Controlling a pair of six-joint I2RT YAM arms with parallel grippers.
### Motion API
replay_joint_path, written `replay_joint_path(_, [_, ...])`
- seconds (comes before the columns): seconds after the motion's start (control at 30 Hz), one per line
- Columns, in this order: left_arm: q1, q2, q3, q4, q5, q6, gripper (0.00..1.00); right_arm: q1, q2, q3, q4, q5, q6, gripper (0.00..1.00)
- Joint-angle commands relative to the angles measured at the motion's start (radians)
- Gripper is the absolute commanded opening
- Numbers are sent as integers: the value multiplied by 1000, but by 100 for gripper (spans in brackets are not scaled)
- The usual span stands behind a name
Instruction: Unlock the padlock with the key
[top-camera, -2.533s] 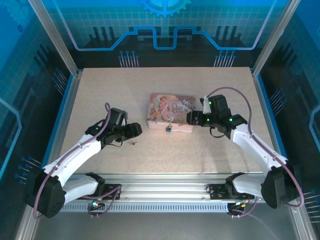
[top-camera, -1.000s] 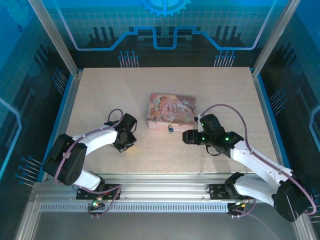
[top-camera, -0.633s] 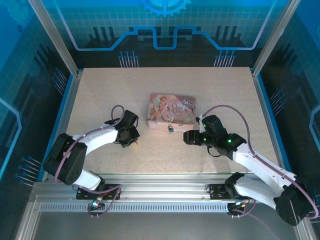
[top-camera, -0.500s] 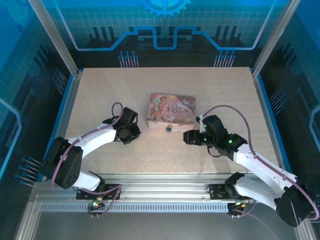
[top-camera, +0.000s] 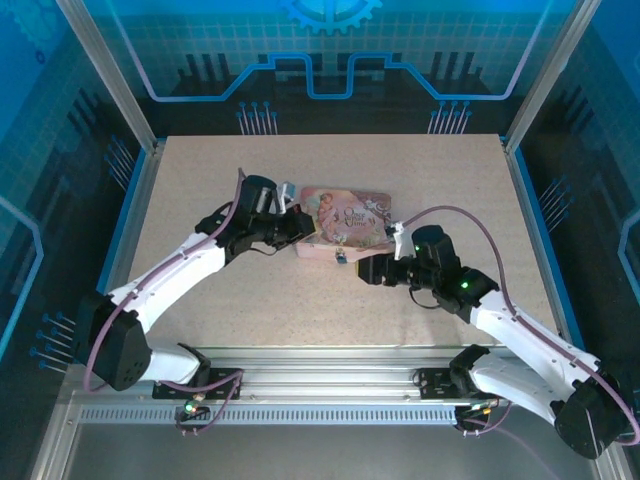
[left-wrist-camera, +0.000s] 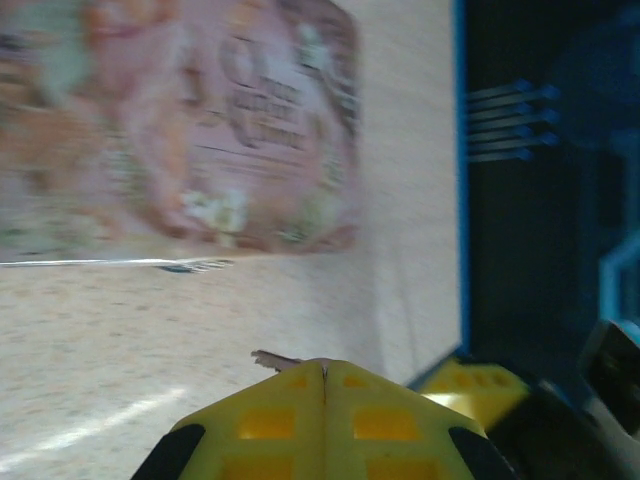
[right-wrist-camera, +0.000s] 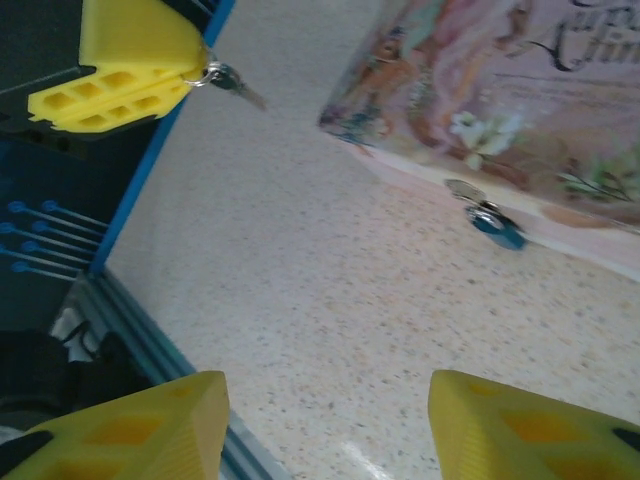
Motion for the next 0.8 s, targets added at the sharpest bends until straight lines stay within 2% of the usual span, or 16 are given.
replay_joint_path(0.0, [-26, 23, 69, 46, 191, 54, 0, -31, 11, 49, 70, -117, -17, 53])
replay_joint_path(0.13, [-48, 56, 152, -34, 288, 113, 0, -59, 25, 98, 42, -212, -112, 51])
replay_joint_path(0.37, [-64, 89, 261, -205, 334, 248, 0, -115, 25, 195, -71, -298, -252, 51])
replay_joint_path(0.77, [-88, 136, 319, -257, 380, 299, 0, -164, 109, 290, -101, -452, -316, 48])
